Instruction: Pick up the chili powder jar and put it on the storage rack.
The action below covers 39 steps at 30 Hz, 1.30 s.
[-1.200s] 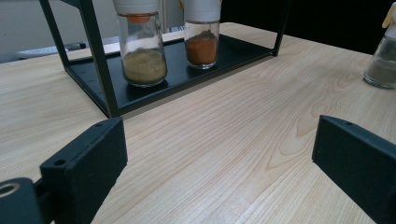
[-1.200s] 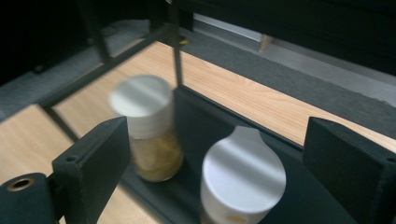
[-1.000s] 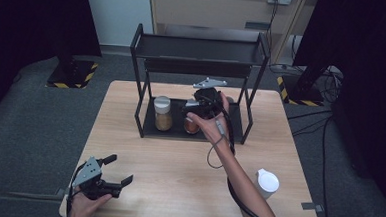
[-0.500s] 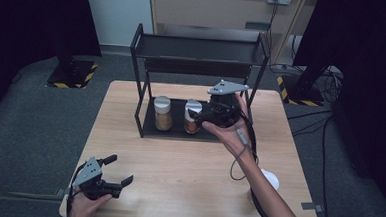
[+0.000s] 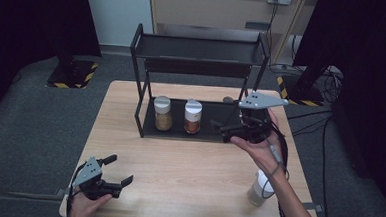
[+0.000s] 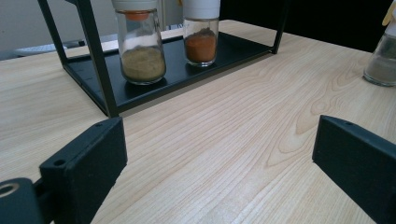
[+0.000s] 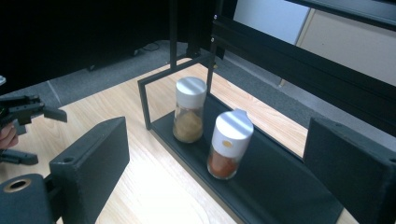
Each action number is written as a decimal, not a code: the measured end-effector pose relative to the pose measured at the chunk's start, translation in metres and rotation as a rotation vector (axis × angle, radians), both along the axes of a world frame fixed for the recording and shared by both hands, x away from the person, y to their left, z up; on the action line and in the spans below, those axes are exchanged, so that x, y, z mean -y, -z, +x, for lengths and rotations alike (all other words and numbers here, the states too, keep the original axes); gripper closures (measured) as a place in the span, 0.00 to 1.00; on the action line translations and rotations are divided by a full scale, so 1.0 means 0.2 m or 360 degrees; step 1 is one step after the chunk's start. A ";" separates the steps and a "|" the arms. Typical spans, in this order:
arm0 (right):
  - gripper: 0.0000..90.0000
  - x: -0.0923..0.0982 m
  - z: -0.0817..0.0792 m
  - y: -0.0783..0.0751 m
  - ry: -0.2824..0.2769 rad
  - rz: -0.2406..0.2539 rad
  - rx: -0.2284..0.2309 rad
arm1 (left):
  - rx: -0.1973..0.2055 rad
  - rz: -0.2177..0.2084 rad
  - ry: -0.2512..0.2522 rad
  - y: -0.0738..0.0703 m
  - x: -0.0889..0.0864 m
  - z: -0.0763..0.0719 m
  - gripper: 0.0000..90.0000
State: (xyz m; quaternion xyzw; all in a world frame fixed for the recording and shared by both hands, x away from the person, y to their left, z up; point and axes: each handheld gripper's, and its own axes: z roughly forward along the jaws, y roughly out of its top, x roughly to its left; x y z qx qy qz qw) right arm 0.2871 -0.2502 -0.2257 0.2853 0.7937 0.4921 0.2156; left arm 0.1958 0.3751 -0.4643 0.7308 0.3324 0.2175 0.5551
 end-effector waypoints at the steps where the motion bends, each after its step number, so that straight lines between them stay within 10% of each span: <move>1: 0.08 0.02 -0.01 0.00 -0.0001 0.0003 0.0001 | 0.0000 0.0001 0.0000 0.00 0.00 0.00 0.03; 29: 0.04 0.44 -0.43 0.24 0.0131 0.0045 0.0156 | -0.0007 0.0008 -0.0008 0.00 0.00 0.00 0.02; 39: 0.03 0.58 -0.52 0.42 0.0188 0.0115 0.0105 | -0.0009 0.0012 -0.0010 0.00 0.00 0.00 0.02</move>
